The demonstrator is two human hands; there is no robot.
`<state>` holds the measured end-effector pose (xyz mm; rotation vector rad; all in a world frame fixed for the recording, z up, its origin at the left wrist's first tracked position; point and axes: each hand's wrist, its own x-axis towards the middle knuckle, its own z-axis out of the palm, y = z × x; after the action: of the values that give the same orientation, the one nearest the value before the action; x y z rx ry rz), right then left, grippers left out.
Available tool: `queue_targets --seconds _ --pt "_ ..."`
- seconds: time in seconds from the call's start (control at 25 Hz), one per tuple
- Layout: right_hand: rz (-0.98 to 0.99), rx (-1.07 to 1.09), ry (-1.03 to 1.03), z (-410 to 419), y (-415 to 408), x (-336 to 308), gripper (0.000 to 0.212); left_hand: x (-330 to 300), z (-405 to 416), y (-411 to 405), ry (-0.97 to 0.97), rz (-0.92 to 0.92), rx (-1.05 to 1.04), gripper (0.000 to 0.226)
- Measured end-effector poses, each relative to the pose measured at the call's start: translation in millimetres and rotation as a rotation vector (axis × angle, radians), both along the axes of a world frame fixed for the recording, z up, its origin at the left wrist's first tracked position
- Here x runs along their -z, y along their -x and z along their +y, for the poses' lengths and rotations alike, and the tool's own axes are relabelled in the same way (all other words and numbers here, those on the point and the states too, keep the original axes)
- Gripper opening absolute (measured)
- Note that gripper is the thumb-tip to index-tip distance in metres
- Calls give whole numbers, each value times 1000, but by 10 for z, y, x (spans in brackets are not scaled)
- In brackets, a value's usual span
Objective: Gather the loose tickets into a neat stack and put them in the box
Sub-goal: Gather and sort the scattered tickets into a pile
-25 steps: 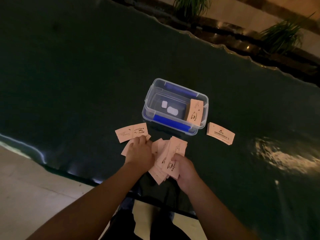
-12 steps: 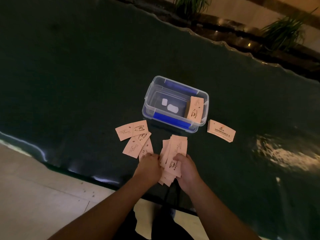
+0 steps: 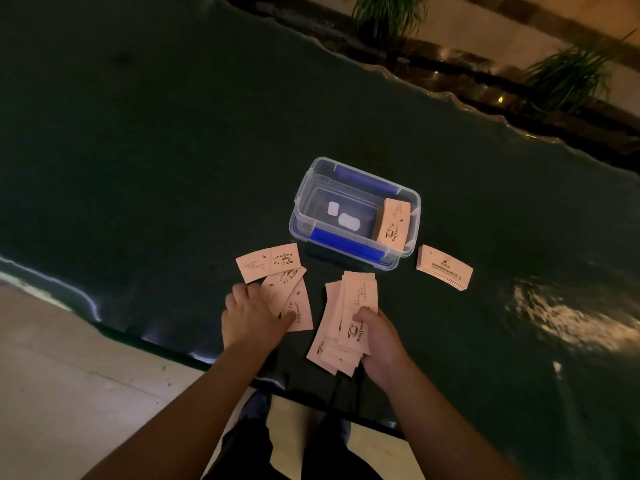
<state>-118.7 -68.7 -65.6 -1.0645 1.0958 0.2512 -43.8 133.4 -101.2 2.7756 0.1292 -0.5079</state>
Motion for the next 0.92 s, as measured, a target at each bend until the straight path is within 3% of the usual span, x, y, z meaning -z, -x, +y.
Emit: queue_targets --seconds 0.12,0.48,0.68,0.84,0.92 --pt "-8 -31 -15 26 -20 -32 34 -2 40 -125 -11 29 32 92" --pt "-25 -160 14 -6 -54 -104 27 -102 70 -46 58 76 476 84" --pt "-13 -169 37 -31 -87 -64 37 -108 73 -123 20 28 334 85" --pt "8 -158 42 -59 -68 -32 39 -168 190 -513 -57 -125 318 88" --pt "25 -160 46 -65 -70 -17 40 -204 280 -800 -84 -70 341 92"
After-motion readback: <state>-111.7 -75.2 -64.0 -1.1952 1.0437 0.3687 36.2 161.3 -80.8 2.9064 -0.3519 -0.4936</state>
